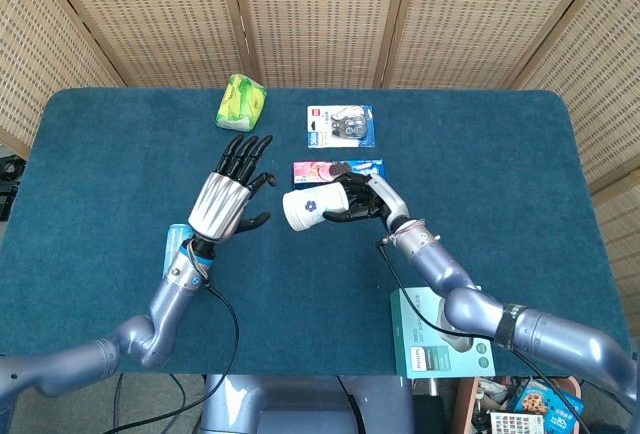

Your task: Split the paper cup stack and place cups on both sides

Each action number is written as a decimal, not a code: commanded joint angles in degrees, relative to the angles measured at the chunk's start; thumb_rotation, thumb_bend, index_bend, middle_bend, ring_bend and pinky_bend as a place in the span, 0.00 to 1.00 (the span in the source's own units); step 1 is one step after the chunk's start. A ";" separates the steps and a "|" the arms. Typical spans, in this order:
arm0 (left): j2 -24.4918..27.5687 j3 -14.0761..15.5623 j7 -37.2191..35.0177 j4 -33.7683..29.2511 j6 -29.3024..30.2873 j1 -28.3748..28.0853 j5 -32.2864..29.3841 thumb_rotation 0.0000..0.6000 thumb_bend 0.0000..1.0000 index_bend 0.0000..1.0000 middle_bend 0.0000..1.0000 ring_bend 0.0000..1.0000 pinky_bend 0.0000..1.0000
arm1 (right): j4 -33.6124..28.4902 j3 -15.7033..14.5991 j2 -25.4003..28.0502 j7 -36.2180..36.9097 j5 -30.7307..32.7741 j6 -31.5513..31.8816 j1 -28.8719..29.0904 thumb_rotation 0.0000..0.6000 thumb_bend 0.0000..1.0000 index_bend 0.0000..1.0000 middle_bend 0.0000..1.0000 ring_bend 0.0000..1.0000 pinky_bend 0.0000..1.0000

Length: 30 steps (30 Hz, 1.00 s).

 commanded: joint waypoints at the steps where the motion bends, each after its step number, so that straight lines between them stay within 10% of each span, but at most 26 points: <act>1: -0.95 -0.05 -0.82 1.24 0.38 -0.75 0.16 1.00 0.12 0.45 0.00 0.00 0.00 | -0.03 0.11 -0.04 0.29 -0.09 -0.28 -0.14 1.00 0.40 0.59 0.62 0.51 0.59; 30: -5.46 0.94 -2.89 6.86 1.93 -3.94 0.58 1.00 0.39 0.54 0.00 0.00 0.00 | -1.05 0.75 1.24 2.07 -1.70 -1.39 -1.88 1.00 0.40 0.59 0.62 0.52 0.59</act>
